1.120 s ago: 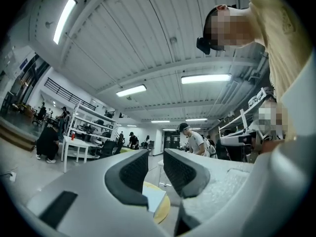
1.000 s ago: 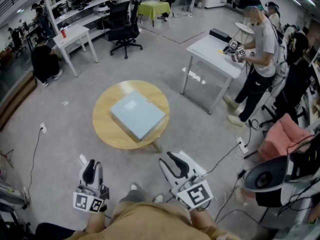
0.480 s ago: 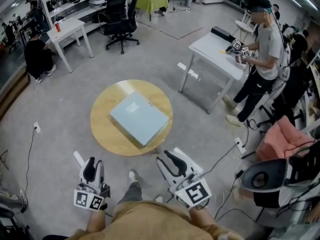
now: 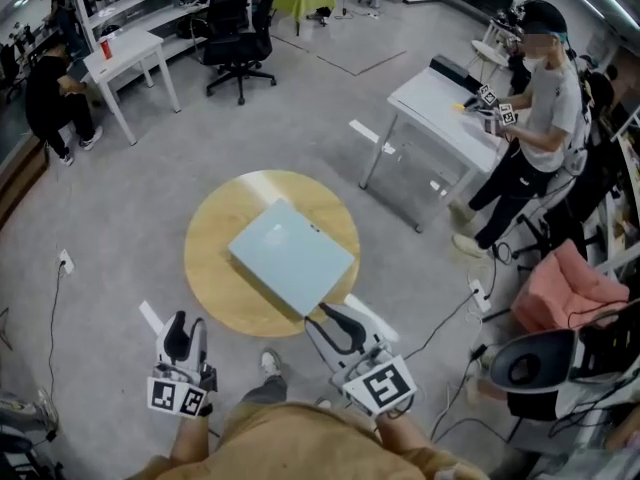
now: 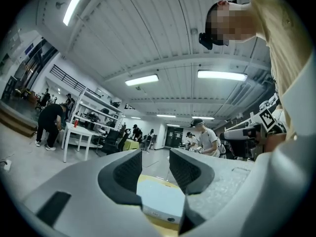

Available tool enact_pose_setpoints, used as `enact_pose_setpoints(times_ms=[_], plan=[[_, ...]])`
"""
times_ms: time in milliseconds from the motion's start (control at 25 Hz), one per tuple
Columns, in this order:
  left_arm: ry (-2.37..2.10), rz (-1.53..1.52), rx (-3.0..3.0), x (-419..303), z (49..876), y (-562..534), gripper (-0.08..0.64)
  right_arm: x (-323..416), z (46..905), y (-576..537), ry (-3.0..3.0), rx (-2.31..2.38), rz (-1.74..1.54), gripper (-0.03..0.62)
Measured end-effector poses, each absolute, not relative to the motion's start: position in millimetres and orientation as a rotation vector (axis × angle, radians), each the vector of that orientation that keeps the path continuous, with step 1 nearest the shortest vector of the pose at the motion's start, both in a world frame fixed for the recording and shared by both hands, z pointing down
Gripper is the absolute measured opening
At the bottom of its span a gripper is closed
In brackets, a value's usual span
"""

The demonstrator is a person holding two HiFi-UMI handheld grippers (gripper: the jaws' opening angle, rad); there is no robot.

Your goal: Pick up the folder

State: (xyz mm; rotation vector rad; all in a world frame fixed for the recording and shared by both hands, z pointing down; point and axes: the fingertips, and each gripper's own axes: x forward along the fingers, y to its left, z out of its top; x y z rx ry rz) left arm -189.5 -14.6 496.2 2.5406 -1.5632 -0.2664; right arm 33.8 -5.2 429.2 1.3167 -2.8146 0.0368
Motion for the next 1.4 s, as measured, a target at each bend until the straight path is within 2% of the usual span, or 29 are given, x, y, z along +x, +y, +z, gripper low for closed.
enact_pose_setpoints(times_ms=[440, 800, 1080, 1280, 1400], plan=[[-1.402, -0.191, 2.550, -233, 529, -114, 0.141, -9, 444, -79, -2.656, 1.470, 0.114, 0.103], [-1.342, -0.173, 2.538, -247, 558, -151, 0.003, 24, 493, -98, -2.470, 1.607, 0.299, 0.098], [-1.303, -0.150, 2.451, -228, 597, -173, 0.002, 78, 554, -116, -2.373, 1.740, 0.549, 0.118], [-1.258, -0.116, 2.403, -211, 624, -190, 0.003, 92, 583, -137, -2.371, 1.687, 0.554, 0.138], [-1.204, -0.066, 2.339, -187, 646, -191, 0.005, 98, 602, -157, -2.368, 1.574, 0.546, 0.179]])
